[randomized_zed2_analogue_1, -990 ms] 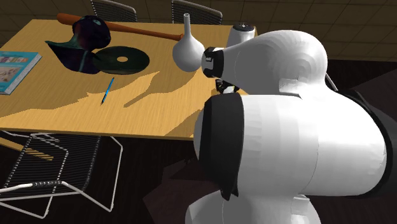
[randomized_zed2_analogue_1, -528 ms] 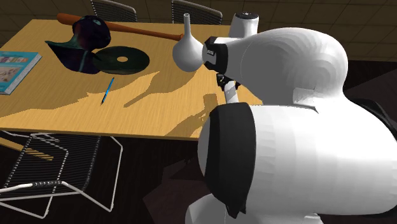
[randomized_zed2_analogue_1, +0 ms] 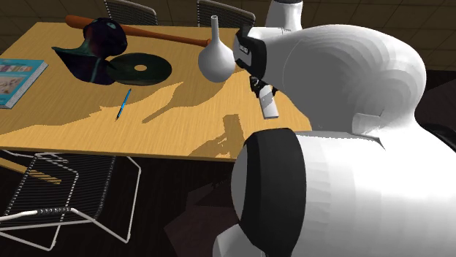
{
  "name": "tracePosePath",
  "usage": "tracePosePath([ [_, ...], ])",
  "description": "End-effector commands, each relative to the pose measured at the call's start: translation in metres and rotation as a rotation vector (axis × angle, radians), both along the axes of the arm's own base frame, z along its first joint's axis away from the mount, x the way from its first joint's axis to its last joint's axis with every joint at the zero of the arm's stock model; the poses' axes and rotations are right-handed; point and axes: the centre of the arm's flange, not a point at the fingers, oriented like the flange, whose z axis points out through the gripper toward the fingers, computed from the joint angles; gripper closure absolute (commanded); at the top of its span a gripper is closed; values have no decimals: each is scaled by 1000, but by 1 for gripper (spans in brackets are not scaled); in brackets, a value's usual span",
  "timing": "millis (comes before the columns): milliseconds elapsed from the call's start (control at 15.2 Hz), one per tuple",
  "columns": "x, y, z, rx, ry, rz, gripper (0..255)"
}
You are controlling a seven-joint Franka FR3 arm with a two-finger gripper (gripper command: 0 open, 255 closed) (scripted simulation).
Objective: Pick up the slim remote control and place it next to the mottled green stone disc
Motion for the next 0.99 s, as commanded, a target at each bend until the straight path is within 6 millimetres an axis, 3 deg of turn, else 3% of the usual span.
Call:
tracePosePath([
  [0,-1,1,11,0,0,0,255],
  [462,-1,1,45,0,0,0,255],
  [924,44,82,45,0,0,0,255],
])
